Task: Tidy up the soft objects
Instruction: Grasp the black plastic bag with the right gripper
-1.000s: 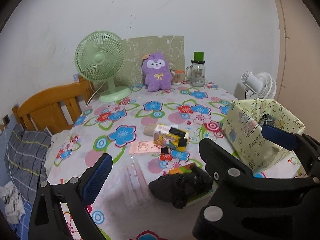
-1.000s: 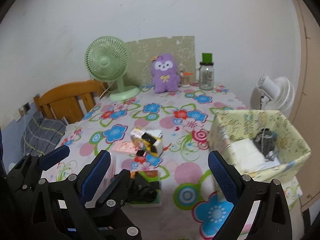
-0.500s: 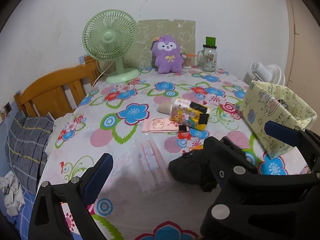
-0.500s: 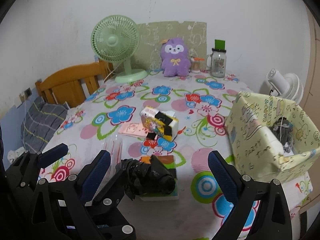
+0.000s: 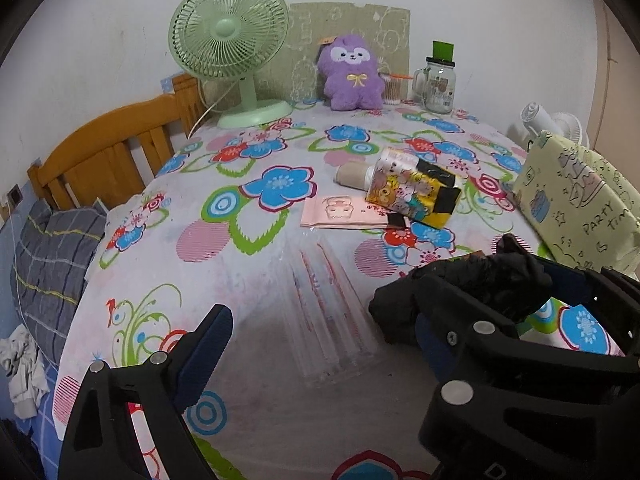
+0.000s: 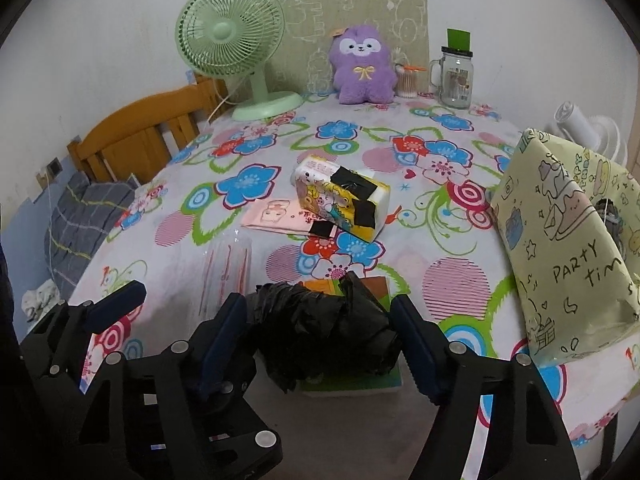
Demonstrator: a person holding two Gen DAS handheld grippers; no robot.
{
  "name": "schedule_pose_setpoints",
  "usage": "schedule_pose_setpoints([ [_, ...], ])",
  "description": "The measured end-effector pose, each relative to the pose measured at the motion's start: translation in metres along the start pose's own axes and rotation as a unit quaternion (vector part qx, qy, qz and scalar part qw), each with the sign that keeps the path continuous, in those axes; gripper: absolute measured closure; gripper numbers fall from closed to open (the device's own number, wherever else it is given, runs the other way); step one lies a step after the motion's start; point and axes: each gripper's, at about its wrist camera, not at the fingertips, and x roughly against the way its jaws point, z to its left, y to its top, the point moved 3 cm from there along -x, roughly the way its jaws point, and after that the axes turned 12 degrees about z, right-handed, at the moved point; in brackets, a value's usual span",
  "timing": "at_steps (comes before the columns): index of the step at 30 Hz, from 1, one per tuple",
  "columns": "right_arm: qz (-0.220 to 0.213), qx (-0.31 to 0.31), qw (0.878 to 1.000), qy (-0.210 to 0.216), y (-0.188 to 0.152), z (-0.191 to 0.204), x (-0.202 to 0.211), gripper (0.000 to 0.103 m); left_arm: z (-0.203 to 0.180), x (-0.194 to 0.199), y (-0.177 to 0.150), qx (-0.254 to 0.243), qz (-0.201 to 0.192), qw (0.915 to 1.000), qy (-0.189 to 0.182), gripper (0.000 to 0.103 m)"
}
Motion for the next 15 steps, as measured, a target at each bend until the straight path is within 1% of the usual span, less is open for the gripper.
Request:
schedule_pose_setpoints([
  [2,0.000,0.001,1.000,-0.013,0.001,-0.001,-0.002,0.036,0.002,-0.003,0.001,0.004,0.002,1.0000,-0.001,0.009],
  [4,0.001,-0.003,1.000,-0.009,0.003,-0.003,-0.004,0.038,0.003,-0.004,0.002,0.006,0.003,1.0000,-0.003,0.009],
  [7,-0.004,-0.003,1.000,-0.013,0.005,-0.004,-0.004,0.044,0.003,-0.006,0.005,0.008,0.003,1.0000,-0.004,0.009],
  [12,-0.011,-0.011,1.000,-0.014,0.009,-0.007,-0.004,0.051,0.005,-0.010,0.011,0.011,0.001,0.9999,-0.004,0.009],
  [15,-0.018,-0.017,1.000,-0.018,0.013,-0.010,-0.004,0.052,0.006,-0.015,0.013,0.013,0.007,0.9999,-0.003,0.010],
])
